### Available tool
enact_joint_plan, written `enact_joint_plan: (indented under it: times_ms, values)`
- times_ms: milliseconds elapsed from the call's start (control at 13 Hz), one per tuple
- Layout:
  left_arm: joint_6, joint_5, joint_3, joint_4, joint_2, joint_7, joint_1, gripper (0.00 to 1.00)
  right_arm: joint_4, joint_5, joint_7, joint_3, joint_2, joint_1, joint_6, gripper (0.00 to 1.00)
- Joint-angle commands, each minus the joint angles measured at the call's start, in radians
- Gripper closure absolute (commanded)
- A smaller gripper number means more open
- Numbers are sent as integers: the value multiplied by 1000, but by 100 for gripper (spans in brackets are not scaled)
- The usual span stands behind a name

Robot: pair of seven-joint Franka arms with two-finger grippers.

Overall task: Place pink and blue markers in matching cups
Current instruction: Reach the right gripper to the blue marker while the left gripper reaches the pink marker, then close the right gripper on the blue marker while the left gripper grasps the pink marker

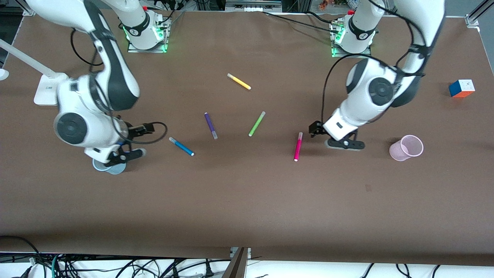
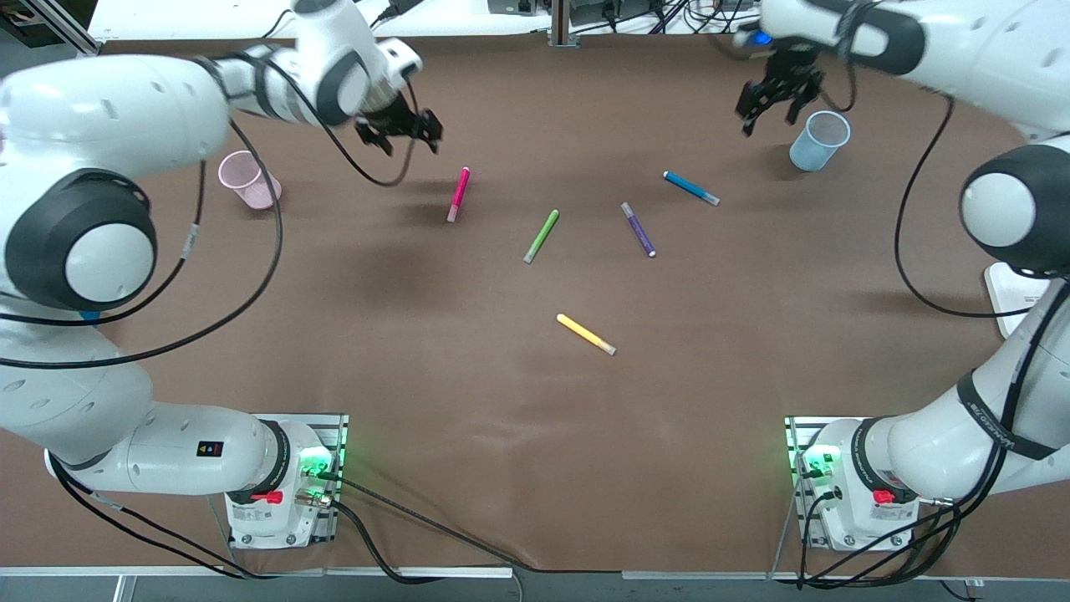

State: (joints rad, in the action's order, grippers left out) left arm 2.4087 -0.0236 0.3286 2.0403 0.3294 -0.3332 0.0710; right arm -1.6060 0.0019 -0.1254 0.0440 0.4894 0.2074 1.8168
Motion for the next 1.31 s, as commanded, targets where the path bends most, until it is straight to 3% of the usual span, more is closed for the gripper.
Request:
enact_joint_plan:
  times_ms: [0, 385, 538, 692, 846, 1000, 1077, 1154, 1231]
  values:
    - [81, 124, -3, 6, 72, -116, 36, 0, -51, -11, -94, -4, -2, 39, 79, 0]
    - [179, 385, -5, -3, 204, -357, 92, 1, -123, -11, -152, -4, 52, 102, 275, 0]
    - [182, 402, -5, -5, 229, -366, 95, 14, -124, -13, -152, -6, 80, 118, 320, 0]
    - [181, 404, -3, -8, 229, -377, 95, 36, -124, -13, -152, -6, 95, 116, 338, 0]
    - [182, 406, -5, -28, 252, -388, 98, 42, -124, -13, -152, -6, 123, 116, 377, 0]
    - [182, 407, -5, -31, 255, -388, 99, 53, -124, -13, -152, -6, 150, 116, 418, 0]
    - [182, 409, -6, -31, 261, -388, 104, 53, -124, -13, -152, -6, 164, 116, 435, 0]
    - [182, 409, -6, -32, 266, -388, 102, 63, -127, -13, -154, -6, 172, 116, 444, 0]
    - [181, 409, -3, -32, 258, -389, 92, 97, -126, -13, -154, -6, 173, 116, 444, 0]
